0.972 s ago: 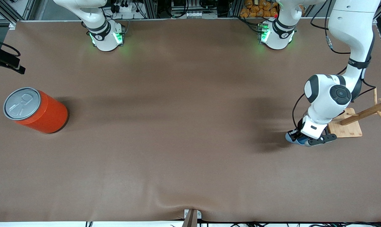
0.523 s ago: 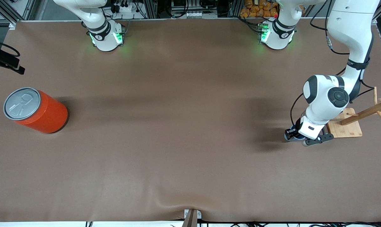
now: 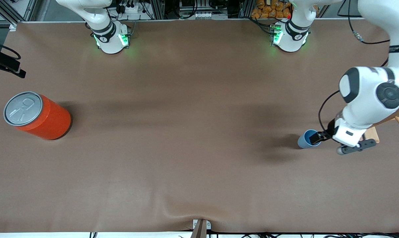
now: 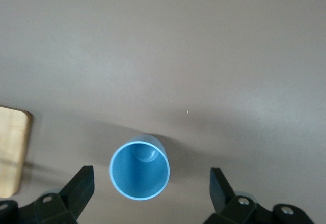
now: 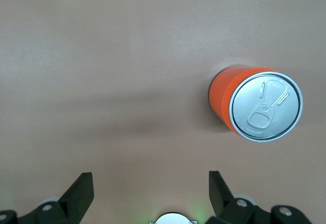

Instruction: Flip cup

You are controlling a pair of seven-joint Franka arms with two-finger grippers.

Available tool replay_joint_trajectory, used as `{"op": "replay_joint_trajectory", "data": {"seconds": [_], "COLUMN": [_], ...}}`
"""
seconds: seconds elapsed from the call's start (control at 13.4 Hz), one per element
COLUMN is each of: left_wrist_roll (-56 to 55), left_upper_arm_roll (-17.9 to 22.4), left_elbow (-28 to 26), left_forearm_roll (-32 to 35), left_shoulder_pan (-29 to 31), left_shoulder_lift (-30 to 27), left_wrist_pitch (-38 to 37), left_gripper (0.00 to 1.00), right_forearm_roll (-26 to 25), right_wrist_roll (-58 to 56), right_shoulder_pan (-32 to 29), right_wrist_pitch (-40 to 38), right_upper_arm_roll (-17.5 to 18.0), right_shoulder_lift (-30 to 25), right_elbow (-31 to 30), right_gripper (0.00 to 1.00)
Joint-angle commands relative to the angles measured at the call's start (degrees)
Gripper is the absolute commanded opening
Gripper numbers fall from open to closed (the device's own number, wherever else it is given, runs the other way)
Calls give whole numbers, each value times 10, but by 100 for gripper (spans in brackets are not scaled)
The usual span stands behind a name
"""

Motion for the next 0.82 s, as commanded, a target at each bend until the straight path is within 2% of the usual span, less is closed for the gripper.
{"op": "replay_joint_trajectory", "data": {"seconds": [0.0,0.15,0.22,0.52,0.75], "left_wrist_roll": [-2,26,39,77,85], "left_upper_arm_roll": [0,-1,-2,-6,-9], "left_elbow": [64,108,112,106,90], "left_forearm_roll": [15,15,16,15,11], "left_shoulder_pan": [10,14,14,11,14], "left_shoulder_lift": [-38,-67,-87,-136,-164], "left_wrist_pitch": [-123,-228,-250,-305,-306], "left_gripper": [100,100,100,100,100], "right_forearm_roll": [3,3,3,3,4], "right_wrist_roll": [5,5,5,5,5], "right_shoulder_pan": [-8,-8,-8,-8,-8], "right_wrist_pitch": [-1,-1,-1,-1,-1], "right_upper_arm_roll": [5,5,5,5,5], "right_shoulder_lift": [2,2,2,2,2], "right_elbow": [7,7,7,7,7], "right_gripper": [100,100,100,100,100]}}
